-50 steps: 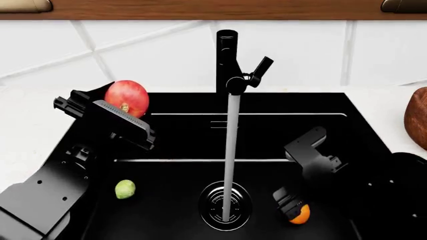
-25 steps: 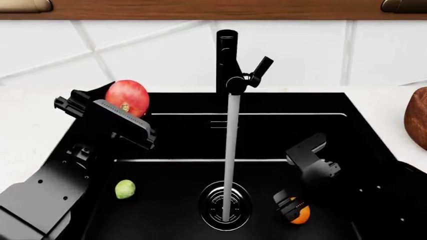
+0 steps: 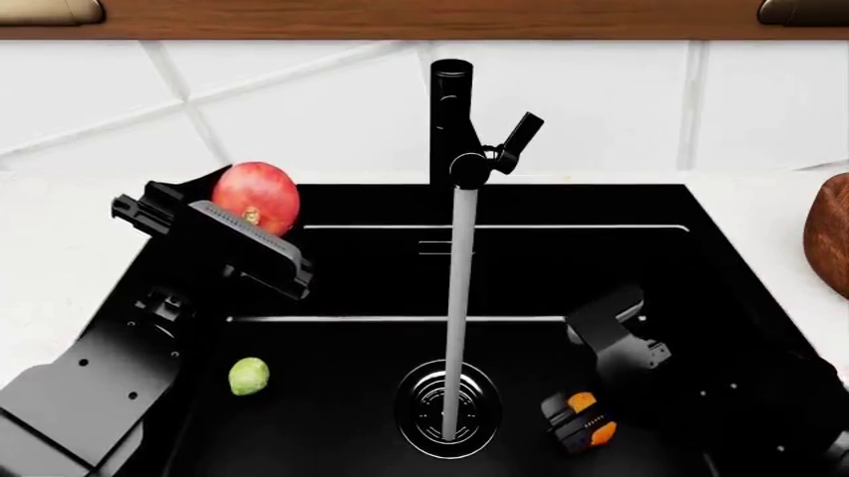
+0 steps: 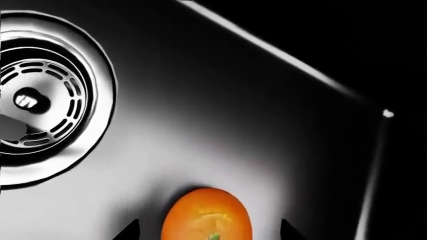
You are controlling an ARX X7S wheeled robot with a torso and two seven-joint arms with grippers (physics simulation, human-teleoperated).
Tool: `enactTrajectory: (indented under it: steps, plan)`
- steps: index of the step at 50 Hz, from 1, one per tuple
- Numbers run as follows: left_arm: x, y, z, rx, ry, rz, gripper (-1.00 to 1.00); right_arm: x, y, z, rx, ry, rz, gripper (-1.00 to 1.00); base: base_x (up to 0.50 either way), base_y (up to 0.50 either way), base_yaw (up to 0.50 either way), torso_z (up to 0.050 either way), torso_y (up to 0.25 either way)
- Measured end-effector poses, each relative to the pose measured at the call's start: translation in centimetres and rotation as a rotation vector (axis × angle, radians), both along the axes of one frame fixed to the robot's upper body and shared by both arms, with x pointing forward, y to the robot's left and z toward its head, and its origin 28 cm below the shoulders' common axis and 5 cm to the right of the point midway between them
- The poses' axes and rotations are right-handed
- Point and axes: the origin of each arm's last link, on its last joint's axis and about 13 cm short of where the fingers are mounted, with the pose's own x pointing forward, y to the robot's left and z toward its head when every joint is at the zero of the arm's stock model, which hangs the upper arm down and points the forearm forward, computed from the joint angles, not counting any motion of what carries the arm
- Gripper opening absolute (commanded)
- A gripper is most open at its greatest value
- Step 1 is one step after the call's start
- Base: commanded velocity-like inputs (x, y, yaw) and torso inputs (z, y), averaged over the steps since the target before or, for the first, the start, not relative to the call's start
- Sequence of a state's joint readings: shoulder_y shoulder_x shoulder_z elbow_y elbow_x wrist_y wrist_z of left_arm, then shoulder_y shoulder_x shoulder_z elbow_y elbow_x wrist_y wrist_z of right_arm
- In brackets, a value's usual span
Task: Pick the pomegranates and oranges from the sink and place them in one bowl. Place the brussel sprout in the other bowl. Then turn off the sink faucet.
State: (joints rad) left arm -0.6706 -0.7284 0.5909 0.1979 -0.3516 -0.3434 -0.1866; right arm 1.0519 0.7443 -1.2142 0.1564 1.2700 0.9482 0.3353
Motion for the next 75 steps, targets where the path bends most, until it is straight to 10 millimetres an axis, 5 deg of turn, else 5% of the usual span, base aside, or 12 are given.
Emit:
enactTrajectory:
  steps: [60, 61, 75]
  plan:
    - [0.0, -0.1, -0.5, 0.001, 0.013, -0.003, -1.00, 0.2, -0.7, -4.5, 0.034, 0.095, -0.059, 1.00, 0.00, 0.00, 0.00, 0.000, 0.000]
    - [0.0, -0.1, -0.5, 0.001, 0.013, -0.003, -1.00, 0.2, -0.7, -4.5, 0.036, 0.097, -0.061, -1.00, 0.00, 0.00, 0.00, 0.000, 0.000]
    - [0.0, -0.1, -0.7, 0.002, 0.017, -0.004, -1.00, 0.6, -0.9, -4.4, 0.008, 0.105, -0.096, -1.00, 0.00, 0.00, 0.00, 0.000, 0.000]
